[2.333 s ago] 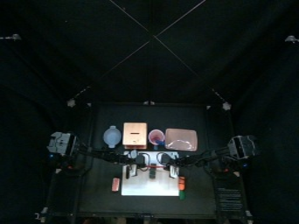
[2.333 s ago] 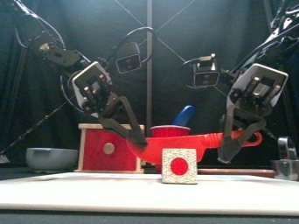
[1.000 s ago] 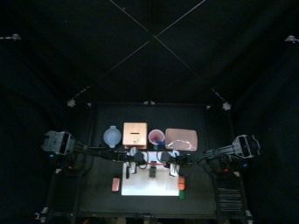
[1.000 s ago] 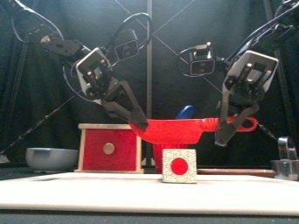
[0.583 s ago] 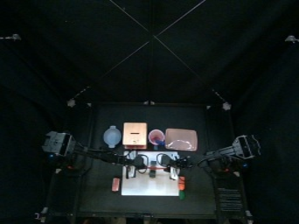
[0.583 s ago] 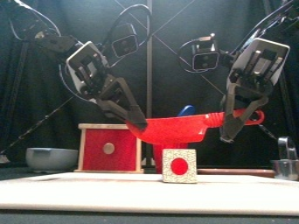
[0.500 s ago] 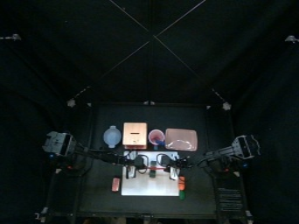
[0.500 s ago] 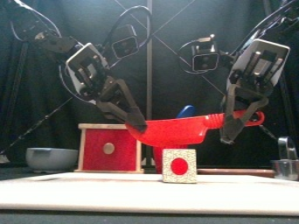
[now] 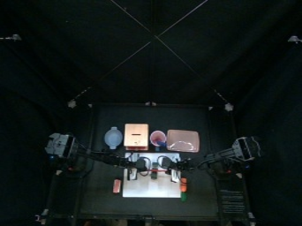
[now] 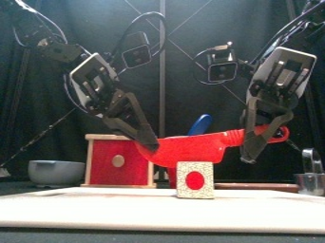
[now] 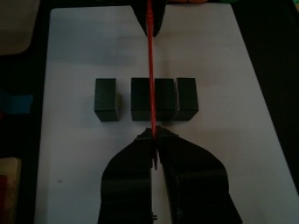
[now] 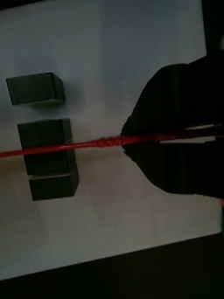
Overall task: Place sushi on board then cut the sushi with the knife then place the pieces on the plate
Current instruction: Cut the sushi into 4 pieces
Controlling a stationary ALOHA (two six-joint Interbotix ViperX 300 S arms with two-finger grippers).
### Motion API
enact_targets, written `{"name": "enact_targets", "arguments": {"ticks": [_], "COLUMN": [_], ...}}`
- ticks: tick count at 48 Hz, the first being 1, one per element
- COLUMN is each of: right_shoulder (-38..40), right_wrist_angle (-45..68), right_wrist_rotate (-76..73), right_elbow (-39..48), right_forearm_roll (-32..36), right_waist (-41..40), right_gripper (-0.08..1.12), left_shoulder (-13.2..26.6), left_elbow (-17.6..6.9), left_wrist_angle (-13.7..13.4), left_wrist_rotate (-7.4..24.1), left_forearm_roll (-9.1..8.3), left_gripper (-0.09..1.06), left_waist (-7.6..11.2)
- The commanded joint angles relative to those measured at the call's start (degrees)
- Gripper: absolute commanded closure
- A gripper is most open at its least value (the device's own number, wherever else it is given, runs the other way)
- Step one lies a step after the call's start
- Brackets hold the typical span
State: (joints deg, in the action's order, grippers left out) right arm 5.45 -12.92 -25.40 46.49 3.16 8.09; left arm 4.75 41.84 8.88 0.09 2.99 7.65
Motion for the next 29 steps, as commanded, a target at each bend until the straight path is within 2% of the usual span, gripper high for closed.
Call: {"name": "enact_targets", "arguments": {"ticks": [1, 16, 29], "right_shoulder": [0.97, -1.58, -5.19], "right_wrist_angle": [0.09, 0.26, 2.2], "right_wrist_rotate": [-0.18, -0.26, -0.18], "right_elbow": [-0.88, -0.88, -1.41], "right_forearm_roll": [-0.09, -1.14, -2.64], "right_waist": [-0.09, 0.53, 1.58], "right_gripper": [0.65, 0.65, 0.65], "left_shoulder": [-0.53, 0.97, 3.87], "left_elbow": [-0.88, -1.05, -1.76], "left_wrist_angle": [0.18, 0.18, 0.18], "left_wrist_rotate": [0.18, -0.18, -0.09], "left_forearm_roll": [0.09, 0.18, 2.9], "left_gripper": [0.55, 0.55, 0.55], "left_waist": [-0.09, 0.0, 0.88]}}
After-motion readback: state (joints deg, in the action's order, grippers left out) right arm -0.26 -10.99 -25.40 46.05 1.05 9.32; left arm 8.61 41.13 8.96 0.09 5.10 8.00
